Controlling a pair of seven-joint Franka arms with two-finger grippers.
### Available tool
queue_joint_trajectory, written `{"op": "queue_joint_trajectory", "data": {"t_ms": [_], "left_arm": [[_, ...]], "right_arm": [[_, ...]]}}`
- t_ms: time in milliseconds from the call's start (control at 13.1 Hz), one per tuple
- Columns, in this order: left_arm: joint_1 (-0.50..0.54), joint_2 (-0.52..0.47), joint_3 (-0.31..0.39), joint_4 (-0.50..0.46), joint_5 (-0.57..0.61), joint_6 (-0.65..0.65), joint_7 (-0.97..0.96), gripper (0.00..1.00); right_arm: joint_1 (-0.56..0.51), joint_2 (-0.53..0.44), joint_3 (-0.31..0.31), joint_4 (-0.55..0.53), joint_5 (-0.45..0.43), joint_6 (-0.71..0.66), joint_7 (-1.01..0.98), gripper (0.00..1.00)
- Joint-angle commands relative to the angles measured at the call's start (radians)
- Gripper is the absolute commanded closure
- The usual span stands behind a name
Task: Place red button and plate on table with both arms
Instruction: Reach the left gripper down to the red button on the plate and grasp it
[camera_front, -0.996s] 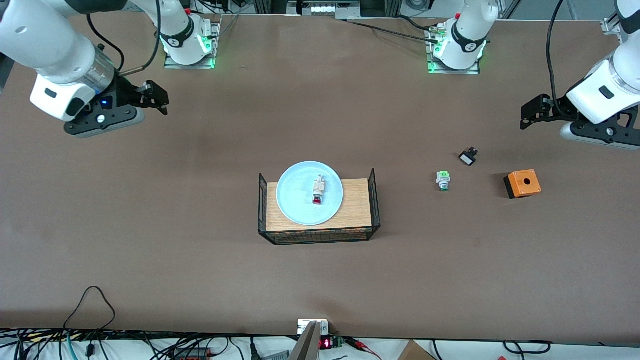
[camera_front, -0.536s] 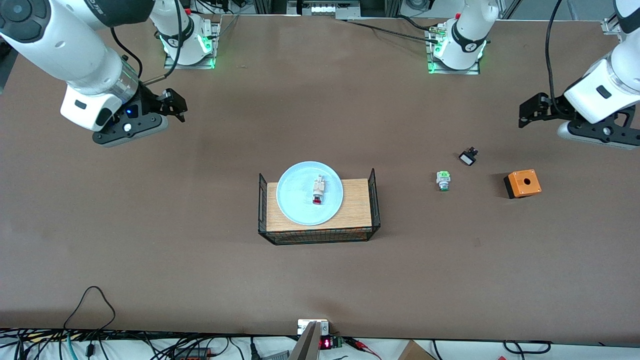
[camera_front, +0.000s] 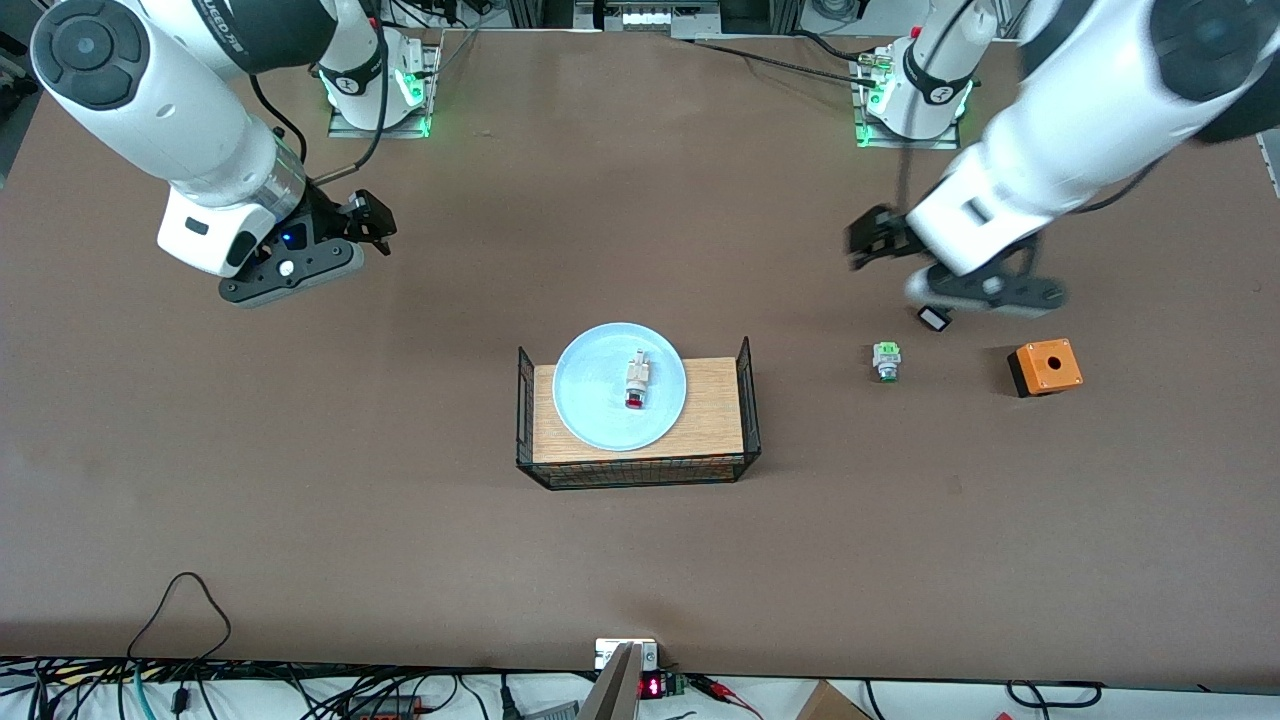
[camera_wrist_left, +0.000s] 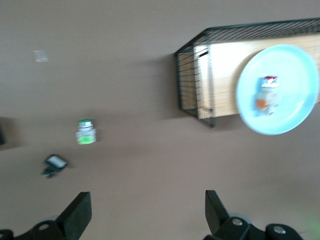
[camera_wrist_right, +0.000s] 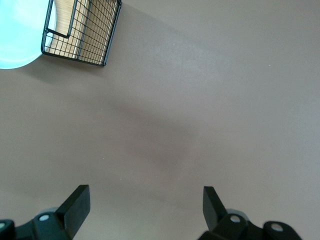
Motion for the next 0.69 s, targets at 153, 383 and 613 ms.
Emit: {"op": "queue_joint_trajectory", "data": {"t_ms": [153, 383, 613], "left_arm": [[-0.115, 0.224, 0.011, 0.166, 0.003, 0.185, -0.076, 0.00], [-0.210, 0.302, 0.015, 0.164, 0.085, 0.348, -0.110, 0.00], [-0.282, 0.345, 0.015, 0.167, 0.216, 0.379, -0.258, 0.00]], "right_arm": [[0.025, 0.023, -0.006, 0.002, 0.014, 0.025, 0.003, 0.00], [0.028, 0.041, -0.006, 0.004, 0.014, 0.040, 0.003, 0.00], [0.034, 0.049, -0.006, 0.005, 0.016, 0.042, 0.005, 0.00]]}}
